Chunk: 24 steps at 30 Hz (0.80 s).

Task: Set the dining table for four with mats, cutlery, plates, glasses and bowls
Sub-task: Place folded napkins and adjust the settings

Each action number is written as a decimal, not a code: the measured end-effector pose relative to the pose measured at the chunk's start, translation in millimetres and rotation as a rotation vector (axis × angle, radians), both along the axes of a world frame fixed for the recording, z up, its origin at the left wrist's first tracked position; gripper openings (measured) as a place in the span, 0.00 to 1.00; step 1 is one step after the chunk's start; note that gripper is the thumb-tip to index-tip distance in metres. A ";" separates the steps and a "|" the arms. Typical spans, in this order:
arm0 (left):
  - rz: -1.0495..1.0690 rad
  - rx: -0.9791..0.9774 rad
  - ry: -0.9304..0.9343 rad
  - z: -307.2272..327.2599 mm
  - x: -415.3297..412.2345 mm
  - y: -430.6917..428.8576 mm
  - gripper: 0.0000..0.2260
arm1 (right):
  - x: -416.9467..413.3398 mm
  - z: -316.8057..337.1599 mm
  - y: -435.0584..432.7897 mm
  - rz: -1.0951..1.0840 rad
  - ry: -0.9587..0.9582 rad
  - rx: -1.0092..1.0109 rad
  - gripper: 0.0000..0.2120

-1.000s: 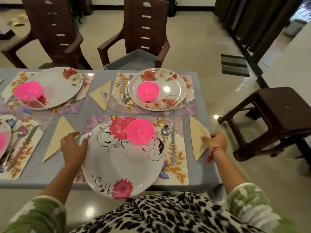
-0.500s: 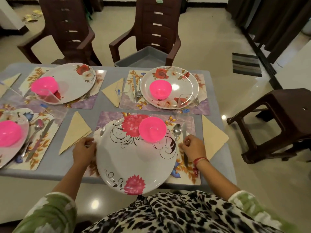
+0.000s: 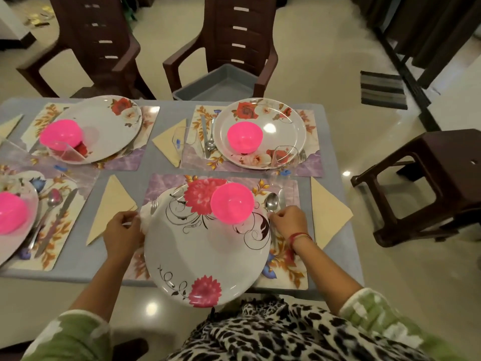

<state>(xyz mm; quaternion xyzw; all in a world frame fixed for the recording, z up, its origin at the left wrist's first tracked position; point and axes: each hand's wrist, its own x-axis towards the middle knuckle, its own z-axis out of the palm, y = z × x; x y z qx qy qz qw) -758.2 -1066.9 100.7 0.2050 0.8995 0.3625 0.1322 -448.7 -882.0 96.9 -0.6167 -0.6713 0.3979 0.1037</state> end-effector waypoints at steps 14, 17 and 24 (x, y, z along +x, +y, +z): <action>-0.171 0.171 0.178 27.4 -28.1 23.6 0.09 | 2.9 -5.8 10.1 -0.073 -0.100 -0.048 0.21; -0.349 0.322 0.308 62.0 -3.0 49.4 0.07 | 7.3 -2.5 -0.9 -0.147 -0.030 0.014 0.18; -0.320 0.408 0.058 59.4 29.9 83.1 0.13 | 34.4 -14.2 -53.7 -0.392 0.229 0.062 0.07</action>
